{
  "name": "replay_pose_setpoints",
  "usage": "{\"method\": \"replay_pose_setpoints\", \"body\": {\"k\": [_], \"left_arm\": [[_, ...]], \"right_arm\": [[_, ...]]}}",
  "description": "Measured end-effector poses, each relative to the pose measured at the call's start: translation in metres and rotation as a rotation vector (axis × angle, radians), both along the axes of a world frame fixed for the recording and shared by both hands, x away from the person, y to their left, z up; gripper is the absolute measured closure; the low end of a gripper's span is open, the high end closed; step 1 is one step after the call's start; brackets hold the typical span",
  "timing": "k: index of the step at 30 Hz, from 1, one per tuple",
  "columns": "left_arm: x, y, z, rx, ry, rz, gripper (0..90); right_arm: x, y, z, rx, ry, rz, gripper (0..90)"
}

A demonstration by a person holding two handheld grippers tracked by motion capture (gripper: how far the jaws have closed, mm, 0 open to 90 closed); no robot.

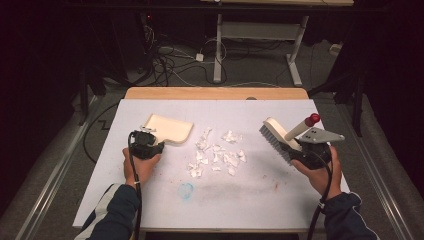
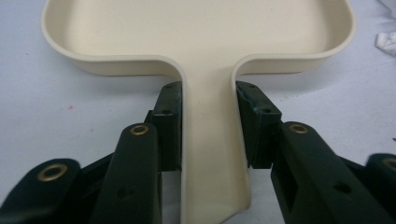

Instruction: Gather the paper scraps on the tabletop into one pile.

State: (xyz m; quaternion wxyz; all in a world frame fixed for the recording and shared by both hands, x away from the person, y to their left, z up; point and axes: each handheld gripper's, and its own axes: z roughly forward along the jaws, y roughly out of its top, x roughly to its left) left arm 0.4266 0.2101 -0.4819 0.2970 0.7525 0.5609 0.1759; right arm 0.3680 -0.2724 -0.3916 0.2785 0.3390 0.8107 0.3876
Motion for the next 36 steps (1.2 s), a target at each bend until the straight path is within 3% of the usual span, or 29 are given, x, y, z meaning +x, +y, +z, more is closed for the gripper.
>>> {"method": "replay_pose_setpoints", "body": {"k": [6, 14, 17, 25, 36], "left_arm": [[-0.001, -0.002, 0.0, 0.015, -0.003, 0.027, 63.1], [-0.003, 0.0, -0.001, -0.003, 0.001, 0.067, 62.4], [-0.004, -0.001, -0.001, -0.01, 0.002, 0.057, 56.8], [-0.006, -0.001, 0.0, -0.021, 0.001, 0.045, 57.2], [-0.011, -0.003, 0.008, -0.007, -0.041, 0.027, 39.3]], "right_arm": [[0.0, -0.001, 0.0, -0.002, 0.006, -0.002, 67.3], [0.001, -0.001, 0.0, -0.001, 0.012, -0.004, 67.3], [0.001, -0.001, 0.0, -0.002, 0.015, -0.006, 67.3], [0.001, -0.001, 0.0, -0.002, 0.014, -0.006, 67.3], [0.001, -0.002, 0.001, 0.002, 0.012, -0.009, 67.3]]}}
